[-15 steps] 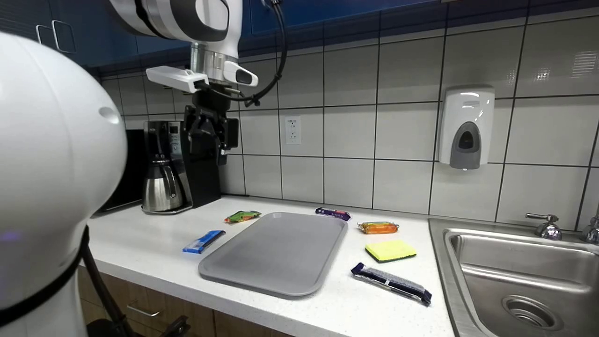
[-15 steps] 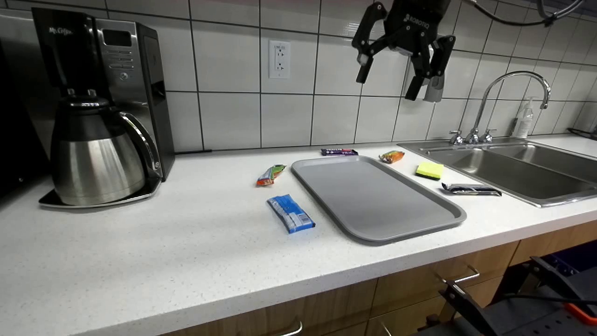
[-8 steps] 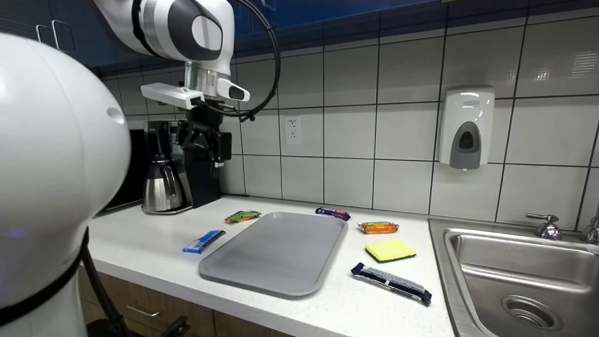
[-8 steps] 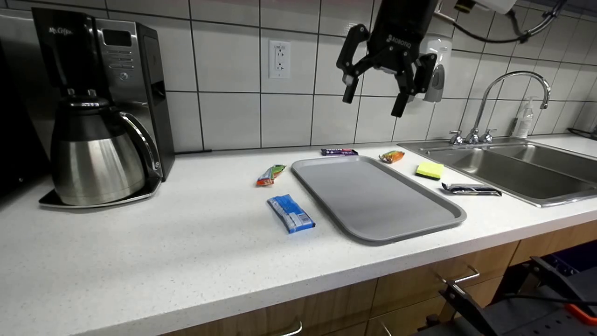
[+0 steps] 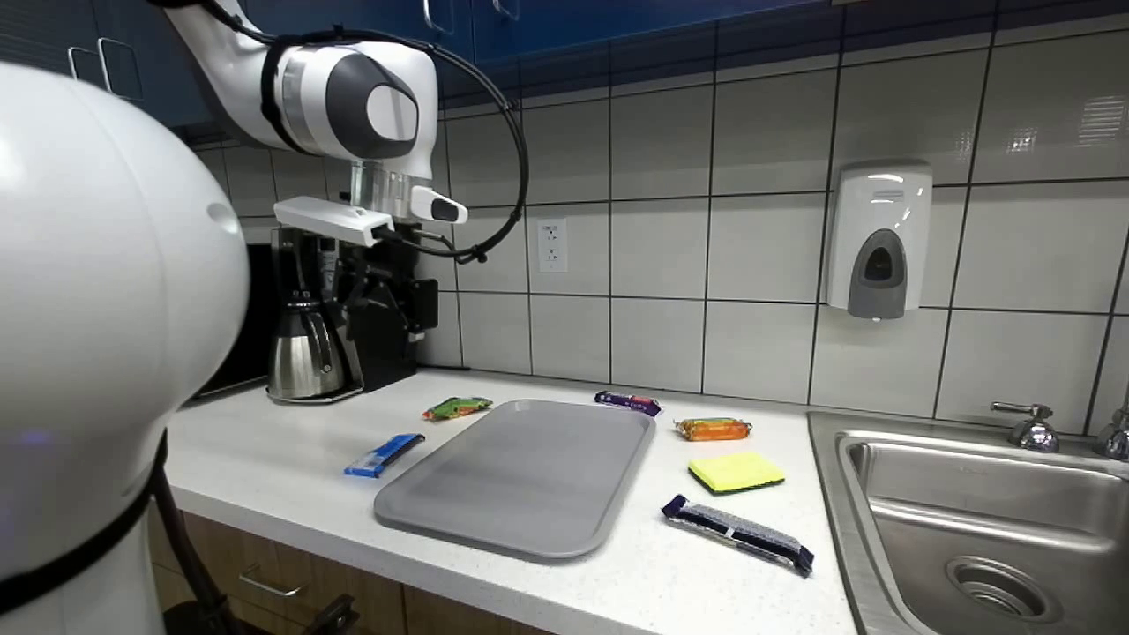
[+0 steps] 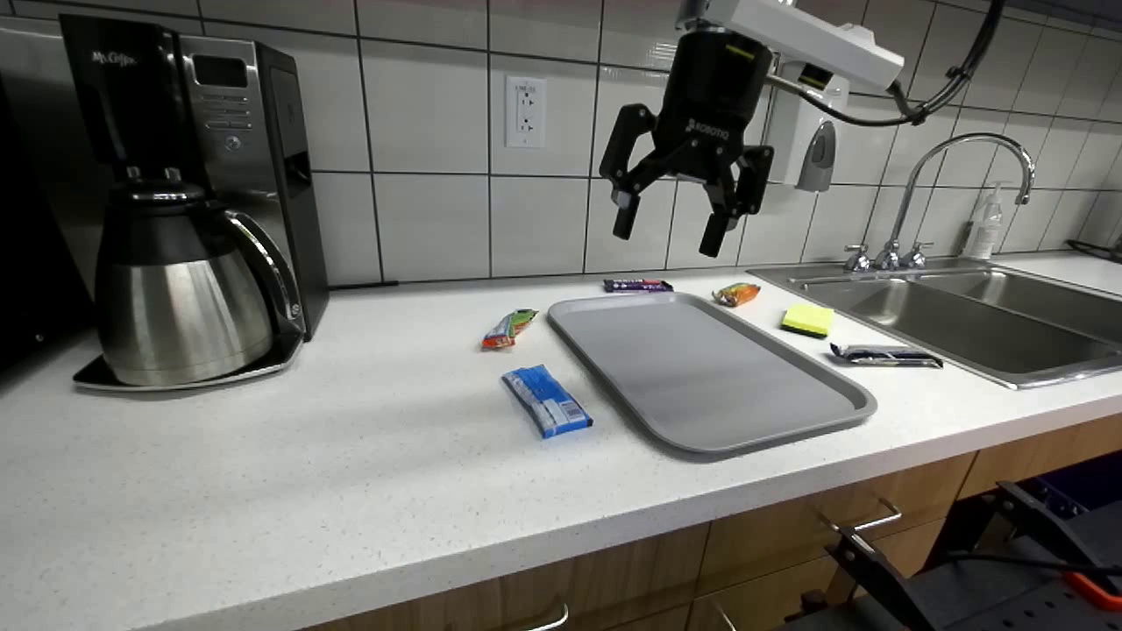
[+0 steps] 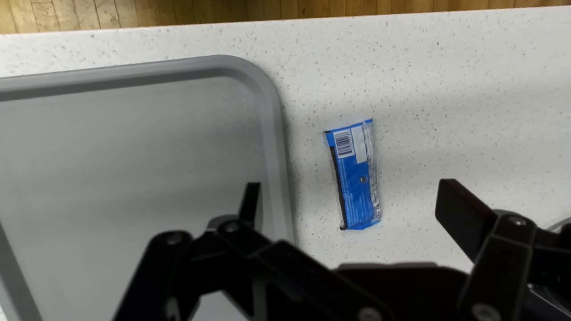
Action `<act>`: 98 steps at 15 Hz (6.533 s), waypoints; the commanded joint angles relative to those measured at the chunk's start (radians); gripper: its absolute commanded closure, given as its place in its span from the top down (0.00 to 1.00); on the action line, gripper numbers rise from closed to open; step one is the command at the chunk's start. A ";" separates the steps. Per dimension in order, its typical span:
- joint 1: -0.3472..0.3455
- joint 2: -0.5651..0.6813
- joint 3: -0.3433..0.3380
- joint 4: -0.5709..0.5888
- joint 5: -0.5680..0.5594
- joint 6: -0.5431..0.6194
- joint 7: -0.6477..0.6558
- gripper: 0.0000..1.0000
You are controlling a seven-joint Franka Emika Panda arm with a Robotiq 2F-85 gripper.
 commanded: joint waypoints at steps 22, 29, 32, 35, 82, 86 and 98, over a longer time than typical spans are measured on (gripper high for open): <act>0.073 0.463 0.063 0.259 -0.333 0.181 0.157 1.00; 0.140 0.583 0.030 0.337 -0.459 0.176 0.307 1.00; 0.161 0.628 0.012 0.366 -0.473 0.184 0.341 1.00; 0.181 0.669 -0.009 0.391 -0.478 0.194 0.361 1.00; 0.092 0.434 0.008 0.326 -0.313 0.045 0.151 0.05; 0.063 0.382 0.003 0.288 -0.301 0.024 0.129 0.05; 0.014 0.335 -0.018 0.144 -0.374 0.046 0.155 0.04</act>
